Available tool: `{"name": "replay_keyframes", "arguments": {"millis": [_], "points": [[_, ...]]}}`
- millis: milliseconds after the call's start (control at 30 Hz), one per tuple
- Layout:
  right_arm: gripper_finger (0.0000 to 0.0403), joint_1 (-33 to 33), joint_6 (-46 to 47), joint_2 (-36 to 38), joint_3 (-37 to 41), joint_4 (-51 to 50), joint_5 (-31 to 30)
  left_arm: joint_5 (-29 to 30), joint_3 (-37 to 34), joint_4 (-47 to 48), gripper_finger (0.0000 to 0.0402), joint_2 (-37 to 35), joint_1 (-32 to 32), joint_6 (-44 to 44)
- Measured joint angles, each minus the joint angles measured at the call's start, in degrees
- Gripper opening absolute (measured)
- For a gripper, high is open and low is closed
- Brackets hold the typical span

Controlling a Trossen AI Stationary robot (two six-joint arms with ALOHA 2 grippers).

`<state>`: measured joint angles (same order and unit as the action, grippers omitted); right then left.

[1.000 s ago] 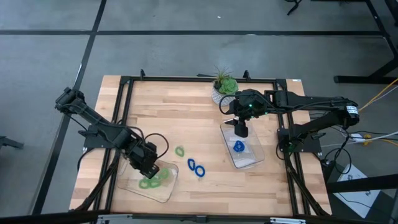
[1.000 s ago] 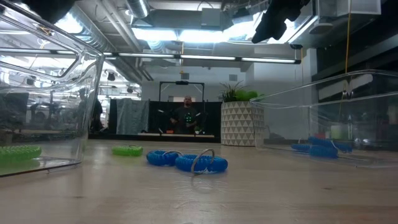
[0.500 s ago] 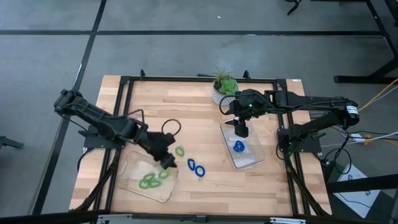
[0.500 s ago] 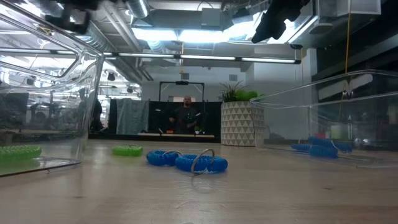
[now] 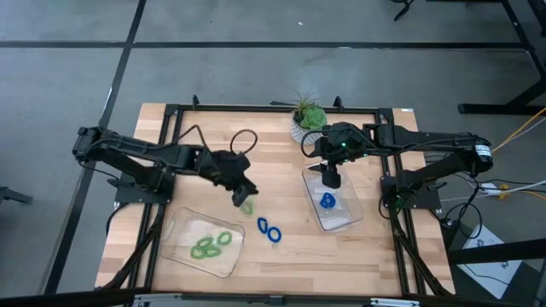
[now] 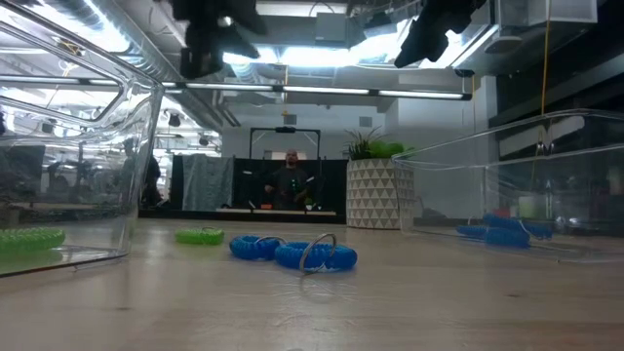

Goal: Sort spring keychains
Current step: Put the blue spring keychain into the right transparent bin

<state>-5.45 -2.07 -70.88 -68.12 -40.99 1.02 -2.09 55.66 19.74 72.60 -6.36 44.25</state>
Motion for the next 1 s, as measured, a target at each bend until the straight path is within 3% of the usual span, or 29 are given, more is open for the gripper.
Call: {"name": "replay_keyframes", "arguments": {"millis": [300, 467, 800, 1000], "points": [[0.0205, 0.0, -1.0, 0.0, 0.0, 0.6, 0.0, 1.5, 0.0, 2.1, 0.0123, 0.0, 7.7, -9.9], [0.0205, 0.0, -1.5, 0.0, 0.0, 0.8, 0.0, 5.2, 0.0, 5.3, 0.0123, 0.0, 9.7, -12.3], [0.0205, 0.0, 1.5, 0.0, 0.0, 0.8, 0.1, 7.6, 0.0, 6.3, 0.0123, 0.0, 11.1, -12.6], [0.0205, 0.1, 4.8, 0.0, 0.0, 0.9, 2.9, 8.3, 0.0, -0.1, 0.0123, 0.0, 11.0, -9.6]]}}
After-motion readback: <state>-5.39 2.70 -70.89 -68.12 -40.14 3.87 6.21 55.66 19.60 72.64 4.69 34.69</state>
